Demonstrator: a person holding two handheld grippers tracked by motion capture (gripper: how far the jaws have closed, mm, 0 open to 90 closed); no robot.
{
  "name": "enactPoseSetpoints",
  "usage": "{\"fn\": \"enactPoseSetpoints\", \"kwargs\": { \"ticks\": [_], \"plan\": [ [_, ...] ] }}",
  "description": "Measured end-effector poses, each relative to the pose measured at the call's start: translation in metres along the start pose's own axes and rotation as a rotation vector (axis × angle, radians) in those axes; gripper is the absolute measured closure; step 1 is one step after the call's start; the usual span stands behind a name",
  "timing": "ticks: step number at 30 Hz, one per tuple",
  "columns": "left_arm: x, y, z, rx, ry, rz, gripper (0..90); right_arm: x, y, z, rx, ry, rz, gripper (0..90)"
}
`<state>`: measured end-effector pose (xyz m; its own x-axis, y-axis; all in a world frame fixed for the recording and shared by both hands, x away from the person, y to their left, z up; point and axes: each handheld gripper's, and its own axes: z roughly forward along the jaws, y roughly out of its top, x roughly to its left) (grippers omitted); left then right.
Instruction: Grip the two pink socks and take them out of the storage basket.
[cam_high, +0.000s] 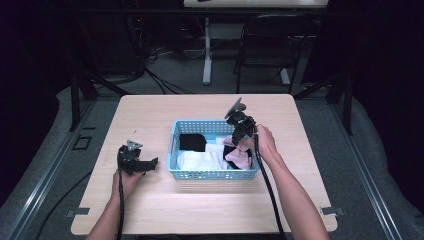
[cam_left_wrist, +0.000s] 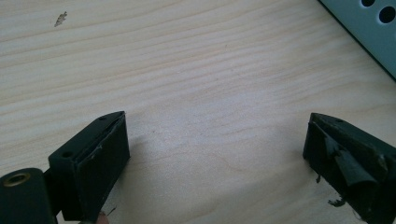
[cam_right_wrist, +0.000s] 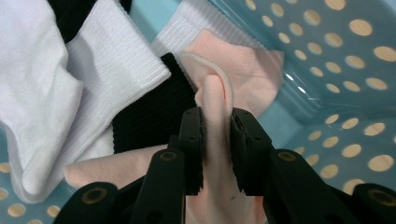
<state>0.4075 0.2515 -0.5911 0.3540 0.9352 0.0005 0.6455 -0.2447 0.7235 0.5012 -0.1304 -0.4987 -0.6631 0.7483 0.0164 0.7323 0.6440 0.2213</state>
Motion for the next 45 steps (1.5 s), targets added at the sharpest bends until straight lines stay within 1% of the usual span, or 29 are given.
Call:
{"fn": "enactPoseSetpoints", "kwargs": {
  "ticks": [1, 3, 7, 9, 12, 13, 14, 15, 16, 17, 19, 20, 23, 24, 26, 27, 28, 30, 31, 33, 34, 38, 39, 40, 41, 42, 44, 45],
  "plan": [
    [0.0, 0.0, 0.0, -0.002, 0.001, 0.0, 6.8, 0.0, -0.001, -0.002, -0.014, 0.0, 0.005, 76.9],
    [0.0, 0.0, 0.0, 0.0, 0.0, 0.0, 6.8, 0.0, -0.002, -0.005, -0.019, -0.003, 0.005, 78.1],
    [0.0, 0.0, 0.0, 0.001, -0.001, 0.0, 6.8, 0.0, -0.004, -0.01, -0.04, -0.006, 0.005, 78.6],
    [0.0, 0.0, 0.0, 0.001, 0.0, 0.0, 6.9, 0.001, -0.006, -0.015, -0.053, -0.009, 0.005, 79.0],
    [0.0, 0.0, 0.0, 0.001, 0.0, 0.0, 6.8, 0.001, -0.007, -0.018, -0.057, -0.008, 0.003, 79.0],
    [0.0, 0.0, 0.0, 0.0, 0.0, 0.0, 6.8, 0.002, -0.008, -0.02, -0.054, -0.014, -0.006, 79.1],
    [0.0, 0.0, 0.0, 0.001, 0.0, 0.0, 6.8, 0.002, -0.008, -0.022, -0.057, -0.013, -0.007, 79.0],
    [0.0, 0.0, 0.0, 0.0, 0.0, 0.0, 6.9, 0.003, -0.009, -0.024, -0.063, -0.005, 0.002, 79.1],
    [0.0, 0.0, 0.0, 0.0, 0.0, 0.0, 6.8, 0.002, -0.01, -0.026, -0.069, 0.002, 0.001, 79.1],
    [0.0, 0.0, 0.0, 0.0, 0.0, 0.001, 6.9, 0.002, -0.01, -0.028, -0.071, 0.006, -0.001, 79.1],
    [0.0, 0.0, 0.0, 0.001, 0.0, 0.0, 6.8, 0.004, -0.01, -0.037, -0.1, 0.018, 0.003, 79.2],
    [0.0, 0.0, 0.0, 0.001, 0.0, 0.0, 6.8, 0.004, -0.01, -0.037, -0.1, 0.018, 0.003, 79.2],
    [0.0, 0.0, 0.0, 0.001, 0.0, 0.0, 6.8, 0.007, -0.01, -0.047, -0.12, 0.025, -0.001, 79.2],
    [0.0, 0.0, 0.0, 0.001, 0.0, 0.0, 6.9, 0.008, -0.01, -0.05, -0.123, 0.018, -0.012, 79.2],
    [0.0, 0.0, 0.0, 0.0, 0.0, 0.0, 6.8, 0.009, -0.011, -0.055, -0.121, 0.019, -0.012, 79.2],
    [0.0, 0.0, 0.0, 0.0, 0.0, 0.0, 6.8, 0.009, -0.011, -0.057, -0.12, 0.02, -0.019, 79.2],
    [0.0, 0.0, 0.0, 0.001, -0.001, 0.0, 6.8, 0.01, -0.011, -0.058, -0.131, 0.022, -0.013, 79.2],
    [0.0, 0.0, 0.0, 0.001, -0.001, 0.001, 6.9, 0.011, -0.012, -0.062, -0.123, 0.024, -0.022, 79.1],
    [0.0, 0.0, 0.0, 0.001, -0.001, 0.001, 6.8, 0.011, -0.012, -0.064, -0.121, 0.033, -0.03, 79.1],
    [0.0, 0.0, 0.0, 0.001, -0.001, 0.001, 6.8, 0.011, -0.013, -0.068, -0.133, 0.041, -0.018, 79.1],
    [0.0, 0.0, 0.0, 0.0, 0.0, 0.001, 6.8, 0.011, -0.013, -0.068, -0.133, 0.041, -0.018, 79.1],
    [0.0, 0.0, 0.0, 0.001, -0.001, 0.0, 6.8, 0.012, -0.015, -0.076, -0.142, 0.038, -0.027, 79.1],
    [0.0, 0.0, 0.0, 0.001, -0.001, 0.0, 6.8, 0.013, -0.017, -0.082, -0.153, 0.04, -0.027, 79.1],
    [0.0, 0.0, 0.0, 0.001, 0.0, 0.001, 6.8, 0.013, -0.017, -0.082, -0.153, 0.04, -0.027, 79.1],
    [0.0, 0.0, 0.0, 0.001, 0.0, 0.001, 6.8, 0.013, -0.017, -0.085, -0.156, 0.039, -0.034, 79.1],
    [0.0, 0.0, 0.0, 0.001, 0.0, 0.0, 6.8, 0.013, -0.018, -0.088, -0.164, 0.044, -0.03, 79.1],
    [0.0, 0.0, 0.0, 0.0, 0.0, 0.001, 6.8, 0.014, -0.019, -0.096, -0.171, 0.048, -0.035, 79.0],
    [0.0, 0.0, 0.0, 0.0, 0.0, 0.001, 6.9, 0.015, -0.02, -0.103, -0.187, 0.051, -0.034, 78.9]
  ]
}}
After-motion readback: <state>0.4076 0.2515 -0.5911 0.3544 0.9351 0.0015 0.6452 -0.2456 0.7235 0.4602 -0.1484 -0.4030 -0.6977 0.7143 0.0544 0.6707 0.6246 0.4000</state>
